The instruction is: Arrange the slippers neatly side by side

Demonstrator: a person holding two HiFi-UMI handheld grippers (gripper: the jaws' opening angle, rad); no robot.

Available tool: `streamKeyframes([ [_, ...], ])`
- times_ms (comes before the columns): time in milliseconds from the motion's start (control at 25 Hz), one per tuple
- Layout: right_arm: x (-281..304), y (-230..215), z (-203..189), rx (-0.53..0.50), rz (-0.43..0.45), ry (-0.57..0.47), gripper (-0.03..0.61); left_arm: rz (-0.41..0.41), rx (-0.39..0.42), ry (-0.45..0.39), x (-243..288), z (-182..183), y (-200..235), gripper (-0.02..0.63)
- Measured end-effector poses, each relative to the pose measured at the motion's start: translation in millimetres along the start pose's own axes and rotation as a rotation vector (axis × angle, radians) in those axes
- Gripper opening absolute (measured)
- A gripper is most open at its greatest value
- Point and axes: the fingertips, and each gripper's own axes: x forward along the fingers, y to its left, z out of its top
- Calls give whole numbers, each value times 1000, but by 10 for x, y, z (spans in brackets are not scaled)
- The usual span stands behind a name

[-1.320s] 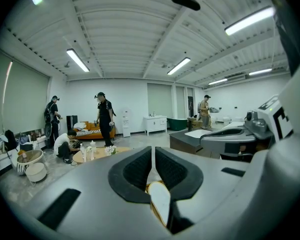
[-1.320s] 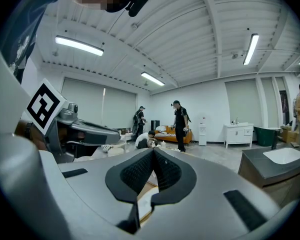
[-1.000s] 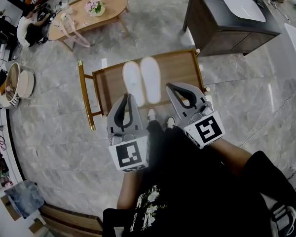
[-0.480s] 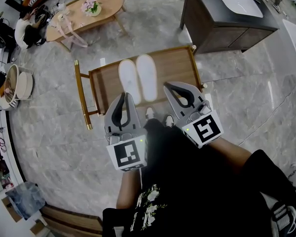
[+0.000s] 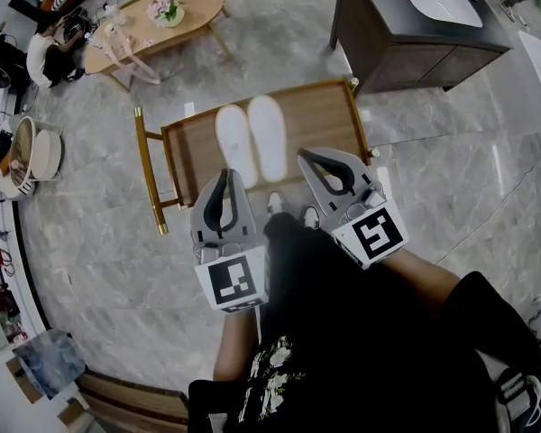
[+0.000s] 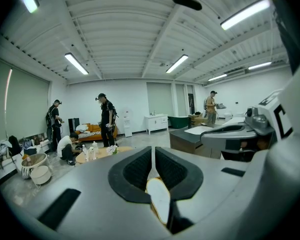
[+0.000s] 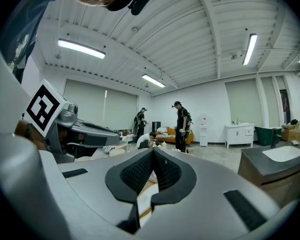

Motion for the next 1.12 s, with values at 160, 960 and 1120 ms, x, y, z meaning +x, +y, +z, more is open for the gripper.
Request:
streamKeyframes([
  [160,11,3,-24,4,7,4,-2,6,3,2,3,-18,5,23],
  [960,56,-25,-54,35,15,22,-2,7,12,16,67,-48,-23,23],
  [1120,71,-18,-58,33,18,25,-2,4,13,20,82,-54,-14,23],
])
